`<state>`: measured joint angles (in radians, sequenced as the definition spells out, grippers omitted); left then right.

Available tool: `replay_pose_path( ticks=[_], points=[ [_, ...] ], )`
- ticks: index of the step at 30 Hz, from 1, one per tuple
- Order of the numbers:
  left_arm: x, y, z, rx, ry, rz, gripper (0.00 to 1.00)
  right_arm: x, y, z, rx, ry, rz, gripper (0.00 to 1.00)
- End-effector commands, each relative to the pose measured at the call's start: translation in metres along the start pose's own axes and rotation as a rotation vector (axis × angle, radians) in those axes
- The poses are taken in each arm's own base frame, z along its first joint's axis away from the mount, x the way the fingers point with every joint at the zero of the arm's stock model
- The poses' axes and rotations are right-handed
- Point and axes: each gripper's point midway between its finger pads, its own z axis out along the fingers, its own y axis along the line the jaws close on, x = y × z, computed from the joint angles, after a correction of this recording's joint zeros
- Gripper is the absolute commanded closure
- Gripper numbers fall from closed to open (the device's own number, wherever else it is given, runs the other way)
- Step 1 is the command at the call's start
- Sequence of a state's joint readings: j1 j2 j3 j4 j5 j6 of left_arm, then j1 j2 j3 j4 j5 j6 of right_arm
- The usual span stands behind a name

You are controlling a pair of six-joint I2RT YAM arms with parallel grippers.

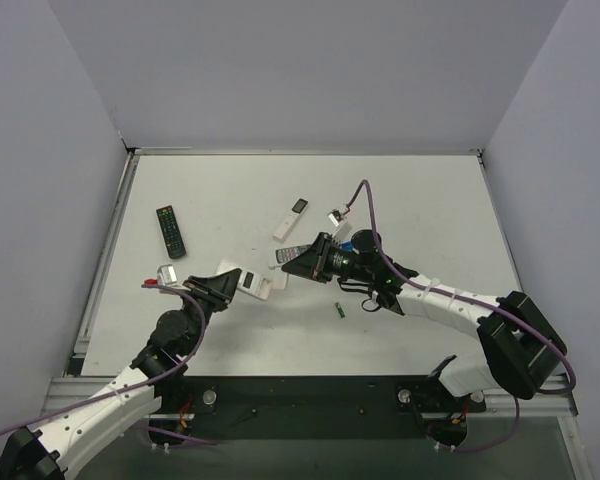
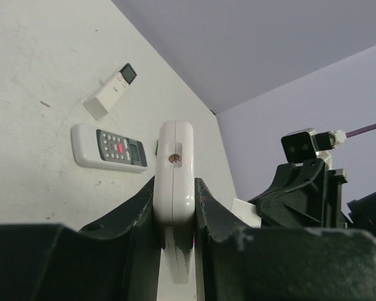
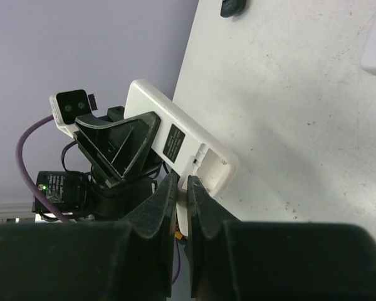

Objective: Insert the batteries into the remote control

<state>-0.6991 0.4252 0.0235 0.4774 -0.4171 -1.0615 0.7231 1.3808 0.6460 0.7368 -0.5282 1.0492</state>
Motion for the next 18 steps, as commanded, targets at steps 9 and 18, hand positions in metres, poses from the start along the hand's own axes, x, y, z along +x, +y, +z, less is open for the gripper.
replay_pose_path(
  ticks=[9, 18],
  points=[
    [-0.005, 0.035, -0.008, -0.121, -0.015, 0.156, 1.00, 0.009, -0.080, 0.005, 0.208, 0.058, -0.021, 1.00],
    [-0.009, 0.022, -0.020, -0.055, -0.015, 0.097, 1.00, 0.030, -0.121, 0.042, 0.232, 0.203, 0.031, 1.00]
  ],
)
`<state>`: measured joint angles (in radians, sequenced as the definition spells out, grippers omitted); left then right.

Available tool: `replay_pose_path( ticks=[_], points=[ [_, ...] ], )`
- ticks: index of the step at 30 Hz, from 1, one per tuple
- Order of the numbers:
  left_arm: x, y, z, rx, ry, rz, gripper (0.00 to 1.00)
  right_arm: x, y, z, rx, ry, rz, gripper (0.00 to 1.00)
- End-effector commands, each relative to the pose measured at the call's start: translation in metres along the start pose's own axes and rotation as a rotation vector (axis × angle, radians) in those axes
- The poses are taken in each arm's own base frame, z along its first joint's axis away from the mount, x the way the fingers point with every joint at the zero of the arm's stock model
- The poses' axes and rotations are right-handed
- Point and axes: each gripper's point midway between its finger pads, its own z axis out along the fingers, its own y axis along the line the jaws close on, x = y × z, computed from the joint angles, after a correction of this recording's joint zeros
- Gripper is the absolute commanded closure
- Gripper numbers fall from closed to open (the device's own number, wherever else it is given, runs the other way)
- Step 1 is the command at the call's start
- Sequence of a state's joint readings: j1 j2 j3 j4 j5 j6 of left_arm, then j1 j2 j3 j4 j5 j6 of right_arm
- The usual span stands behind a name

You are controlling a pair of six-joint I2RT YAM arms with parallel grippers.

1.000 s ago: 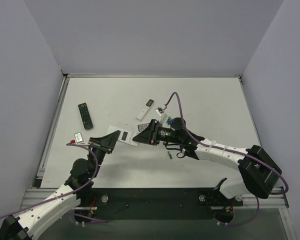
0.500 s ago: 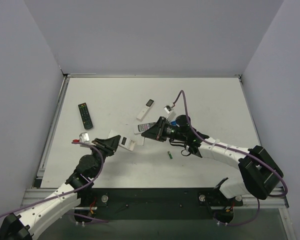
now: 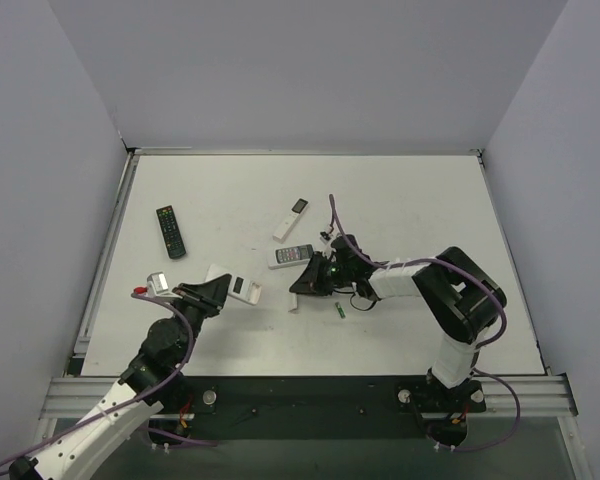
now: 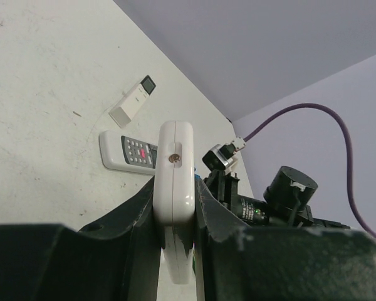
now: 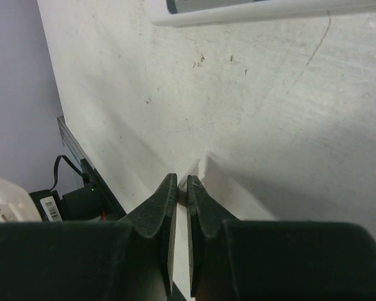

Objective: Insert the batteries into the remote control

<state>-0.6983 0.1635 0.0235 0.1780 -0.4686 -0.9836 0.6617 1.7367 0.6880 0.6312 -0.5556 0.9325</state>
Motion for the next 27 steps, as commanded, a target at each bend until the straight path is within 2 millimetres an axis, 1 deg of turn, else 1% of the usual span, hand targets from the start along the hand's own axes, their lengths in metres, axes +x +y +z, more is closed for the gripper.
replay_pose_path(
  ticks=[1, 2, 5, 8, 9, 10, 12, 13, 14, 15, 16, 17, 18, 19, 20, 21, 22, 23, 24, 25, 26, 27],
  points=[
    [0.000, 0.000, -0.005, 0.015, 0.007, -0.007, 1.00, -0.012, 0.022, 0.014, -0.094, 0.020, -0.057, 1.00],
    [0.000, 0.000, -0.005, 0.015, 0.009, -0.005, 1.00, -0.012, 0.019, 0.016, -0.088, 0.022, -0.047, 1.00],
    [0.000, -0.003, -0.006, 0.031, 0.013, -0.011, 1.00, -0.009, -0.002, 0.019, -0.028, 0.026, -0.018, 1.00],
    [0.002, -0.004, -0.006, 0.037, 0.020, -0.020, 1.00, -0.010, -0.024, 0.016, 0.040, 0.021, 0.006, 0.91],
    [0.003, -0.005, -0.006, 0.040, 0.024, -0.023, 1.00, -0.014, -0.026, 0.014, 0.051, 0.012, 0.004, 0.89],
    [0.004, -0.004, -0.006, 0.039, 0.026, -0.027, 1.00, -0.010, -0.035, 0.012, 0.085, 0.029, 0.014, 0.87],
    [0.003, -0.008, -0.006, 0.054, 0.026, -0.037, 1.00, -0.013, -0.042, 0.007, 0.123, 0.016, -0.010, 0.83],
    [0.004, -0.007, -0.006, 0.052, 0.029, -0.036, 1.00, -0.013, -0.050, 0.004, 0.158, 0.019, -0.002, 0.80],
    [0.003, -0.009, -0.006, 0.058, 0.027, -0.038, 1.00, -0.015, -0.054, 0.001, 0.181, 0.007, -0.011, 0.74],
    [0.004, -0.009, -0.006, 0.060, 0.031, -0.038, 1.00, -0.017, -0.053, -0.002, 0.191, 0.000, -0.041, 0.70],
    [0.004, -0.010, -0.006, 0.062, 0.030, -0.039, 1.00, -0.015, -0.058, -0.006, 0.221, 0.009, -0.042, 0.66],
    [0.004, -0.011, -0.006, 0.067, 0.030, -0.041, 1.00, -0.015, -0.059, -0.009, 0.237, 0.008, -0.057, 0.60],
    [0.003, -0.012, -0.006, 0.069, 0.031, -0.043, 1.00, -0.023, -0.058, -0.014, 0.255, -0.018, -0.091, 0.58],
    [0.004, -0.012, -0.006, 0.069, 0.034, -0.044, 1.00, -0.021, -0.061, -0.018, 0.283, -0.009, -0.098, 0.55],
    [0.005, -0.011, -0.006, 0.070, 0.038, -0.044, 1.00, -0.023, -0.061, -0.022, 0.296, -0.017, -0.114, 0.46],
    [0.005, -0.012, -0.006, 0.073, 0.037, -0.047, 1.00, -0.030, -0.056, -0.028, 0.304, -0.046, -0.139, 0.42],
    [0.005, -0.013, -0.006, 0.076, 0.037, -0.051, 1.00, -0.028, -0.059, -0.035, 0.333, -0.035, -0.169, 0.38],
    [0.005, -0.016, -0.007, 0.085, 0.041, -0.055, 1.00, -0.031, -0.057, -0.041, 0.345, -0.043, -0.191, 0.30],
    [0.006, -0.015, -0.007, 0.086, 0.045, -0.053, 1.00, -0.038, -0.045, -0.049, 0.339, -0.071, -0.225, 0.28],
    [0.006, -0.016, -0.007, 0.089, 0.045, -0.054, 1.00, -0.038, -0.053, -0.059, 0.396, -0.064, -0.258, 0.25],
    [0.005, -0.018, -0.007, 0.098, 0.047, -0.056, 1.00, -0.039, -0.051, -0.066, 0.414, -0.070, -0.284, 0.21],
    [0.006, -0.019, -0.008, 0.103, 0.053, -0.057, 1.00, -0.042, -0.048, -0.079, 0.438, -0.083, -0.302, 0.20]
  ],
)
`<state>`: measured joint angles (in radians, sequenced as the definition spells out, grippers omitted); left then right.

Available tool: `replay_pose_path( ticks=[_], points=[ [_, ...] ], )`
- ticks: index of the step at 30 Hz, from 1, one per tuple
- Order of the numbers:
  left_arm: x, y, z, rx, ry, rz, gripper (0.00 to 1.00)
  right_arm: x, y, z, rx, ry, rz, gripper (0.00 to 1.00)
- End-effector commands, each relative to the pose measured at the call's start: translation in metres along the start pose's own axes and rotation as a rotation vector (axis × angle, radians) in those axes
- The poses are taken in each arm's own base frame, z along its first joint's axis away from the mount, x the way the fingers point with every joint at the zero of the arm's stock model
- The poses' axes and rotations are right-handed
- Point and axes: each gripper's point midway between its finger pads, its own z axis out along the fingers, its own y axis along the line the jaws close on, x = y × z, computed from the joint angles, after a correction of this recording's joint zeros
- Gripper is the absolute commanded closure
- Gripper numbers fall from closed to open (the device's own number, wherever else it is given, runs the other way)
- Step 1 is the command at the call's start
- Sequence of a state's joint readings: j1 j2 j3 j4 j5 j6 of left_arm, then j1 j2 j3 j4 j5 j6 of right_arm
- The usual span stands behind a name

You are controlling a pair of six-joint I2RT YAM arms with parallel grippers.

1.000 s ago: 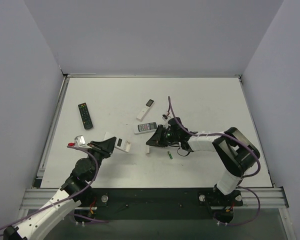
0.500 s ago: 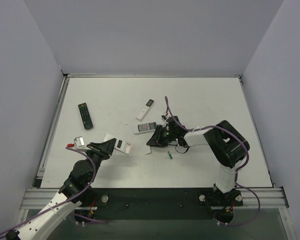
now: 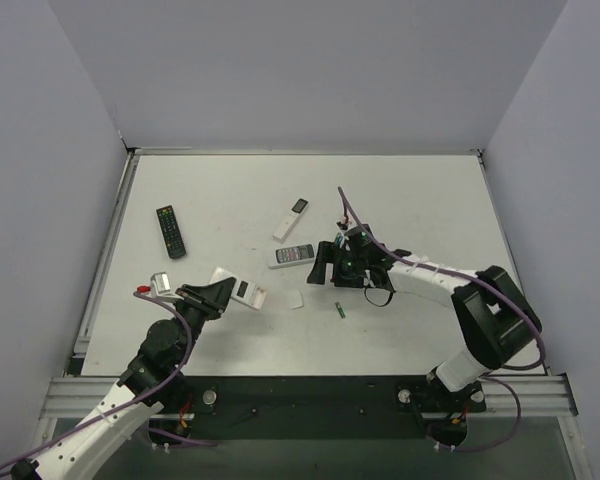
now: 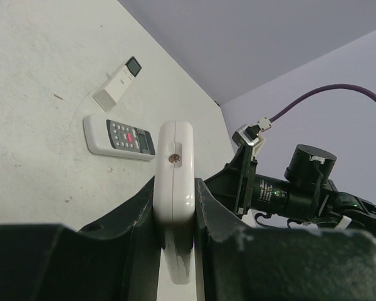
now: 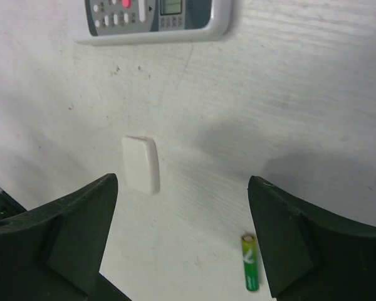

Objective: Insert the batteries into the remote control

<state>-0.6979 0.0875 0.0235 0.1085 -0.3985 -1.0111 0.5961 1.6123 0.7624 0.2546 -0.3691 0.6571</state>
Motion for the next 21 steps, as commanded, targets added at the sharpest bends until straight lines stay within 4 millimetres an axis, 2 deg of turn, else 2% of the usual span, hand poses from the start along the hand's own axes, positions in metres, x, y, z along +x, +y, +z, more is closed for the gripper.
replay_pose_path(
  ticks=[1, 3, 6, 9, 15, 18, 19, 21],
  points=[
    [-0.001, -0.013, 0.000, 0.065, -0.001, -0.028, 1.00, -0.011, -0.027, -0.045, 0.214, -0.029, -0.142, 0.18],
    [0.001, -0.016, 0.000, 0.081, 0.011, -0.033, 1.00, -0.017, -0.030, -0.062, 0.252, -0.049, -0.188, 0.16],
    [0.004, -0.020, -0.002, 0.101, 0.029, -0.047, 1.00, -0.010, -0.039, -0.084, 0.315, 0.000, -0.246, 0.16],
    [0.009, -0.021, -0.002, 0.106, 0.052, -0.057, 1.00, -0.013, -0.045, -0.099, 0.373, 0.010, -0.283, 0.18],
    [0.013, -0.030, -0.004, 0.143, 0.081, -0.080, 1.00, -0.027, -0.065, -0.110, 0.500, 0.047, -0.278, 0.23],
    [0.015, -0.036, -0.006, 0.173, 0.101, -0.090, 1.00, -0.032, -0.073, -0.108, 0.525, 0.073, -0.272, 0.23],
    [0.021, -0.028, -0.005, 0.163, 0.110, -0.089, 1.00, -0.035, -0.075, -0.107, 0.534, 0.077, -0.285, 0.24],
    [0.024, -0.030, -0.007, 0.179, 0.124, -0.093, 1.00, -0.036, -0.082, -0.103, 0.564, 0.113, -0.301, 0.25]
  ],
)
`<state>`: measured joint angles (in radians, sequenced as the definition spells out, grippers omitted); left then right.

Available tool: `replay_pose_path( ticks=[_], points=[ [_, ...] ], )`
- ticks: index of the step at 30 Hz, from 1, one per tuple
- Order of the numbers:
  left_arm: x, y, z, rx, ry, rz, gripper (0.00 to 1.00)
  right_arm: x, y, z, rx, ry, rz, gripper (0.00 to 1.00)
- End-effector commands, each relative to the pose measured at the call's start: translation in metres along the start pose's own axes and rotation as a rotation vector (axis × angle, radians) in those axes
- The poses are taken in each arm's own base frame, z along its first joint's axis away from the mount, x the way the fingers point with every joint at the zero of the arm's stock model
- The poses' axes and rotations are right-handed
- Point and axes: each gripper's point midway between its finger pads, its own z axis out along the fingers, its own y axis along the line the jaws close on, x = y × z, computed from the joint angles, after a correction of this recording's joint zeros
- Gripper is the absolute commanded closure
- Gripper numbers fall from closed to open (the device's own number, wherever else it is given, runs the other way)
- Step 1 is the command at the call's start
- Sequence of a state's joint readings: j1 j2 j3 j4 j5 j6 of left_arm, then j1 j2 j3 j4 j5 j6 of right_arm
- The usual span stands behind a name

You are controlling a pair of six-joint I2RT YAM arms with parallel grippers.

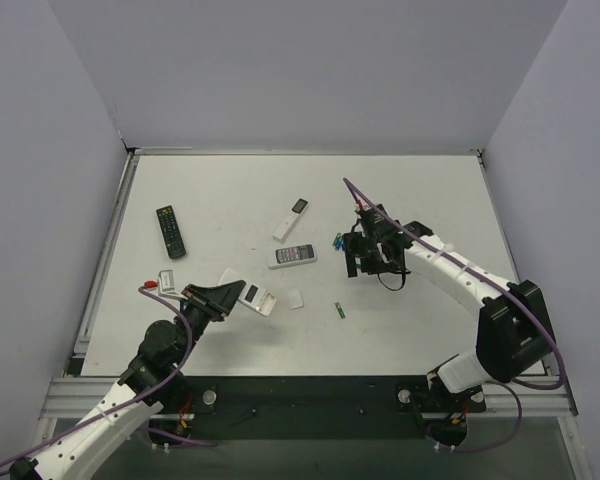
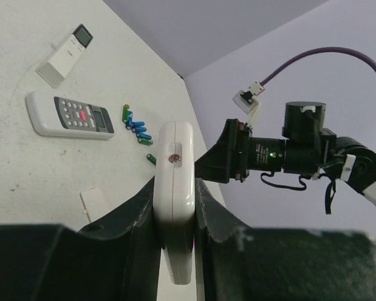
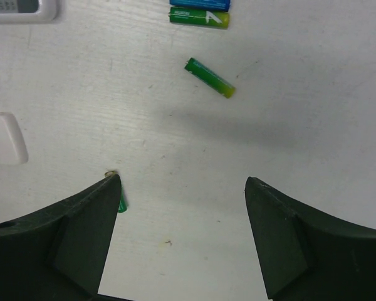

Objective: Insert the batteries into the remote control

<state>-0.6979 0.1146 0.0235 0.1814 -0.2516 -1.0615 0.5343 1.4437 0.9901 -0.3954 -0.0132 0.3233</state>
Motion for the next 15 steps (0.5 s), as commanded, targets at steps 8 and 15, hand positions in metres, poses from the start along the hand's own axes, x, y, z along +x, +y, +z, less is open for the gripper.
replay_pose_path(
  ticks=[8, 15],
  points=[
    [0.012, -0.006, -0.001, 0.081, 0.046, -0.009, 1.00, -0.025, -0.018, 0.029, 0.100, 0.167, -0.221, 0.34],
    [0.017, -0.008, -0.002, 0.084, 0.078, -0.006, 1.00, -0.034, -0.025, 0.051, 0.085, 0.237, -0.334, 0.44]
  ],
)
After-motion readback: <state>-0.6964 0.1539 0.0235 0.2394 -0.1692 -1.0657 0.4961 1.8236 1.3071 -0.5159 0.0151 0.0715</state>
